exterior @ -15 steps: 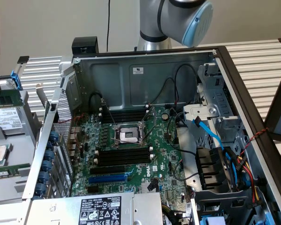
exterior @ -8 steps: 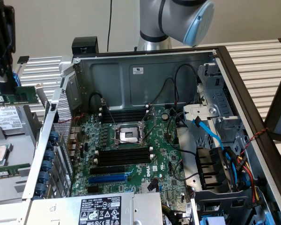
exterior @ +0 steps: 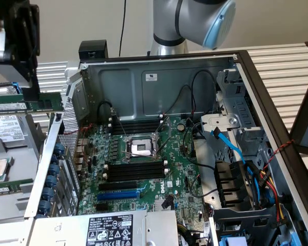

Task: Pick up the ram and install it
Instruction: 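Pick up the ram and move it above insertion slot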

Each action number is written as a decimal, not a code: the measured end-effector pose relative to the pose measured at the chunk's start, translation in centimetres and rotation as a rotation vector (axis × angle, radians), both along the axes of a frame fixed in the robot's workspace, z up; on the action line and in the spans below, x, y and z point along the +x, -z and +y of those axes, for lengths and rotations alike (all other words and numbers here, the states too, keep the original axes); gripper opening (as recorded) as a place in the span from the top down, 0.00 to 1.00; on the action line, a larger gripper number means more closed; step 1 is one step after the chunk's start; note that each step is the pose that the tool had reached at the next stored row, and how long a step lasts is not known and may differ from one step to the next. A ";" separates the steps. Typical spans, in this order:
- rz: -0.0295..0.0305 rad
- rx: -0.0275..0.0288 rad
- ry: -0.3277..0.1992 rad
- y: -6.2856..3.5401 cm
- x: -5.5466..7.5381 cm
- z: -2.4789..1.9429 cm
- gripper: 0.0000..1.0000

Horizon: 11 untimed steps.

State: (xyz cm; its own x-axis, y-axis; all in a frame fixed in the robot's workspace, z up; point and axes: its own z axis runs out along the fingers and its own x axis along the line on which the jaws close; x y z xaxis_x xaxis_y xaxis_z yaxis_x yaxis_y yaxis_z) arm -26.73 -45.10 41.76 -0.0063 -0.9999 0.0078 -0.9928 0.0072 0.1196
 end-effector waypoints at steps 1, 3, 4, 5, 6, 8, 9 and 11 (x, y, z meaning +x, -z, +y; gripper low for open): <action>0.0001 0.0000 0.000 0.00 0.5 0.00 0.87; -0.0001 0.0001 0.000 0.01 1.4 0.00 0.87; 0.0000 0.0000 0.000 0.00 1.8 0.00 0.87; 0.0001 0.0000 0.000 0.00 2.3 0.00 0.87; 0.0000 0.0000 0.000 0.00 2.7 0.00 0.87; 0.0000 0.0001 0.000 0.00 3.6 0.00 0.87; 0.0000 0.0002 0.000 0.00 4.1 0.00 0.87; 0.0000 0.0002 0.000 0.00 5.0 0.00 0.87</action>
